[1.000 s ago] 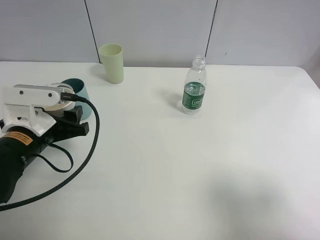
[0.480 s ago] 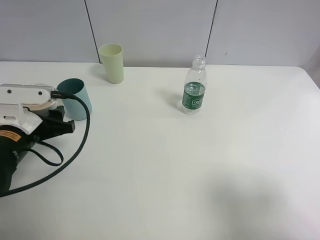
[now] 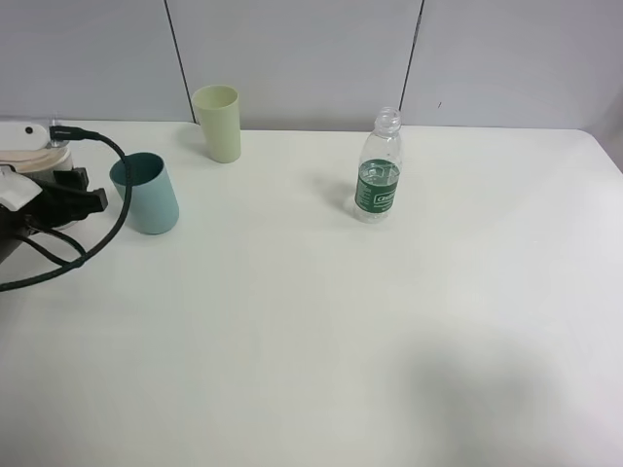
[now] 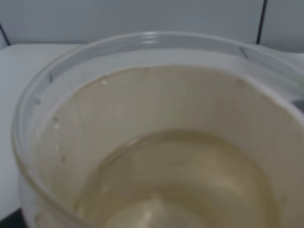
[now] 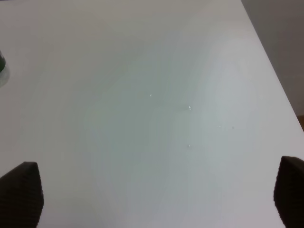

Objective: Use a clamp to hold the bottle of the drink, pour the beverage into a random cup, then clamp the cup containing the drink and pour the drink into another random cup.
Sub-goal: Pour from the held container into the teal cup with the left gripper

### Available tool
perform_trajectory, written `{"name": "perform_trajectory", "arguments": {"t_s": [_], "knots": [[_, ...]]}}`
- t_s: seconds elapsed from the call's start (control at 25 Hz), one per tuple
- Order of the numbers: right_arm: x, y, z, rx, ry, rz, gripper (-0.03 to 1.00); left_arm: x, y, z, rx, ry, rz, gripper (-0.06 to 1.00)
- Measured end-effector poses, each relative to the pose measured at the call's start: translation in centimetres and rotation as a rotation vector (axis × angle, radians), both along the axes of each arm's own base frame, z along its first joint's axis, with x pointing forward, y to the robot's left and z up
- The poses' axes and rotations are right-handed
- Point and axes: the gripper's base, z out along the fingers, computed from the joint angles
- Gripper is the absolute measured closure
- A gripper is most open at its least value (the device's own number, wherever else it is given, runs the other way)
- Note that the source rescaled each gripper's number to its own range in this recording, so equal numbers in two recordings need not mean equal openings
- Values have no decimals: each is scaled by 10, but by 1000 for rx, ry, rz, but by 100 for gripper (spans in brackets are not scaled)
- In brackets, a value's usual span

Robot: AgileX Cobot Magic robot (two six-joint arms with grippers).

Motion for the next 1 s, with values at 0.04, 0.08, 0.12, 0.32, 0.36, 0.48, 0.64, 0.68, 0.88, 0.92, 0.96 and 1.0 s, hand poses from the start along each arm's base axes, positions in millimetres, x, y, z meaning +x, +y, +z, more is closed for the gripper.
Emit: {"name": "perform_trajectory", "arguments": {"t_s": [0.04,0.08,0.12,0.32,0.36,0.48,0.64,0.68,0.88,0.92,0.96,1.0], "knots": [[0,0,0,0,0,0,-3,5,1,1,9,7,-17,94],[0,0,0,0,0,0,-3,9,3,2,22,15,-23,94],[0,0,0,0,0,0,-3,13,5,5,44,15,-30,94],[0,0,0,0,0,0,-3,28,8,14,236,27,-60,94],[0,0,0,0,0,0,-3,30,8,16,274,32,-63,94],[0,0,0,0,0,0,-3,38,8,22,382,55,-68,94],[0,0,0,0,0,0,-3,47,7,28,489,71,-90,94],[0,0,0,0,0,0,-3,48,7,29,512,78,-99,94],[0,0,0,0,0,0,-3,48,5,27,607,127,-145,94],[0,0,0,0,0,0,-3,48,5,26,615,137,-156,94],[0,0,0,0,0,0,-3,48,4,25,624,144,-167,94],[0,0,0,0,0,0,-3,48,4,25,629,146,-176,94]]}}
